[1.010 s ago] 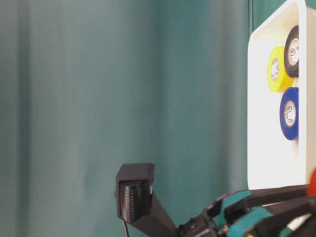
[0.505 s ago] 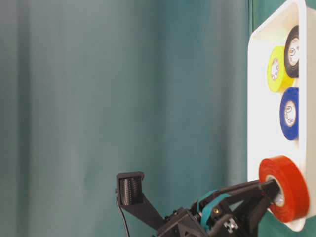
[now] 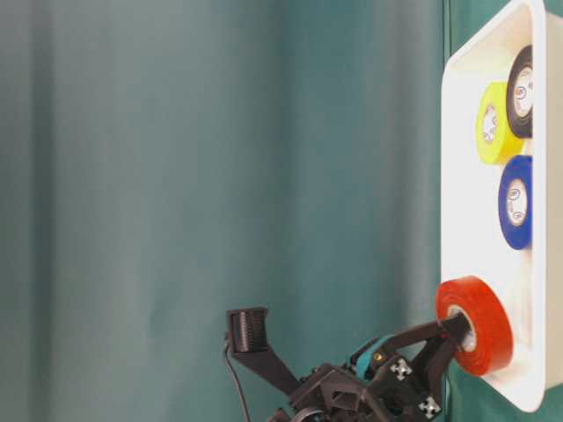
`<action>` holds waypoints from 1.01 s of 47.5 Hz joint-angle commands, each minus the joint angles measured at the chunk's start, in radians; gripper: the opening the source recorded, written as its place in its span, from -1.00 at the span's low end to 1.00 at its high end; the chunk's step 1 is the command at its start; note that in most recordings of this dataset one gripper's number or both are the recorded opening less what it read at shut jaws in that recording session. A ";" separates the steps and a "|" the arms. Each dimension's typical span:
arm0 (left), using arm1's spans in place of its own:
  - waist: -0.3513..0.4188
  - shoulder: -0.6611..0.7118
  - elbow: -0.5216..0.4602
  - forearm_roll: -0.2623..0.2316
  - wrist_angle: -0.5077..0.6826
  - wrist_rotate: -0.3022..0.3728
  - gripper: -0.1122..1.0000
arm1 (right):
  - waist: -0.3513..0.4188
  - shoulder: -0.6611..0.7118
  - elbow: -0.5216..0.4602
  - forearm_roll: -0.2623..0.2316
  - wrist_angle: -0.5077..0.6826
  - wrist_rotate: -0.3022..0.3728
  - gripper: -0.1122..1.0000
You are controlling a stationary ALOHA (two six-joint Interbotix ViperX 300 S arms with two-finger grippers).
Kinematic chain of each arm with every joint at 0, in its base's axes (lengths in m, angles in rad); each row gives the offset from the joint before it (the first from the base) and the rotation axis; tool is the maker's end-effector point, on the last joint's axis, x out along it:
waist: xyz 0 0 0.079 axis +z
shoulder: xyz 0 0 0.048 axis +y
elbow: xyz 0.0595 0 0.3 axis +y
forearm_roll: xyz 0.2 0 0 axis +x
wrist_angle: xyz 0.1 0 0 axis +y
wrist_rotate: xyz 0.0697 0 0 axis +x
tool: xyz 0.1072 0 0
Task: Put the tape into the white case with the left arm.
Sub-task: 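Carry the red roll into the tray's left side and release it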
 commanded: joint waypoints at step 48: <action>-0.021 -0.063 0.018 0.000 -0.018 -0.009 0.78 | -0.002 0.006 -0.009 0.000 -0.011 0.002 -0.97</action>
